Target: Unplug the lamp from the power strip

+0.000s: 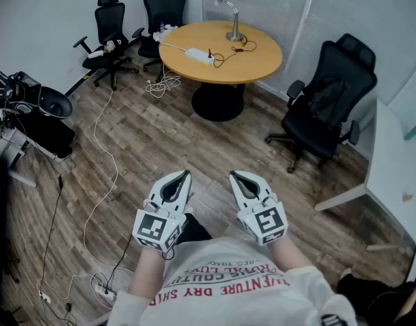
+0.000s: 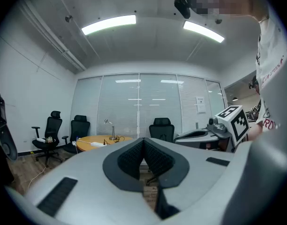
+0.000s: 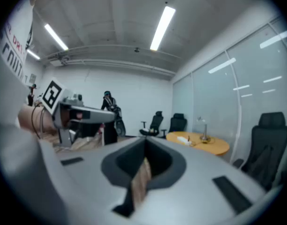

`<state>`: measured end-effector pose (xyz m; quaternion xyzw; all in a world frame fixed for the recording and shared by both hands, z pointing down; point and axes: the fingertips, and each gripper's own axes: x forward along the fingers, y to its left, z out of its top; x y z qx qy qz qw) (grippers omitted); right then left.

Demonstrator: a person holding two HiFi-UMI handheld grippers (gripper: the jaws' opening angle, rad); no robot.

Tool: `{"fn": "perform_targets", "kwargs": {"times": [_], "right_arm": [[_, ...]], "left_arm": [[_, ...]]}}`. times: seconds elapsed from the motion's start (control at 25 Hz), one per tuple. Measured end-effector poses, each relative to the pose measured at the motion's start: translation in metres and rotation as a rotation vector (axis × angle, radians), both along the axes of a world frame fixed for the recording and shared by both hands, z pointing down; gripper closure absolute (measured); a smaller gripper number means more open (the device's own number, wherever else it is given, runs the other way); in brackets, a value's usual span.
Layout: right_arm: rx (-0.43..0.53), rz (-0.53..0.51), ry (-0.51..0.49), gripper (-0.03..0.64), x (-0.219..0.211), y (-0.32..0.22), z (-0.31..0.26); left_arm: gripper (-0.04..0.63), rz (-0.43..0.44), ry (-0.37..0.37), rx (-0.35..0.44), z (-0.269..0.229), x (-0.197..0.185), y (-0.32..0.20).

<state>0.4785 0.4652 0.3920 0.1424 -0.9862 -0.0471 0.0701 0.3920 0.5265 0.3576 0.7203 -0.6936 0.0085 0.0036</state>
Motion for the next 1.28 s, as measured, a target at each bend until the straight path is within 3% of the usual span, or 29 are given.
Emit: {"fn": "perform_targets", "kwargs": {"times": [0.36,0.72,1.0,1.28], "right_arm": [[-0.02,0.005,0.009,0.589,-0.001,-0.004,0.008],[-0.144,0.07,-0.015,0.588,-0.021,-0.032,0.028],[-0.139,0.107,0.005,0.588,-0.084,-0.07,0.038],[-0.147,0.181,0.019,0.588,-0.163,-0.118,0.035]], "left_arm": [[0.568,-0.015,0.02,-0.006,0.006,-0.004,-0.002],[0.568,-0.028,0.053,-0.039,0.025,-0.038,-0.017],[0.568,-0.03,0.056,-0.058,0.032,-0.105,-0.048],[0.568,0.027,0.061,-0.054,0.025,-0.194,-0.101]]}}
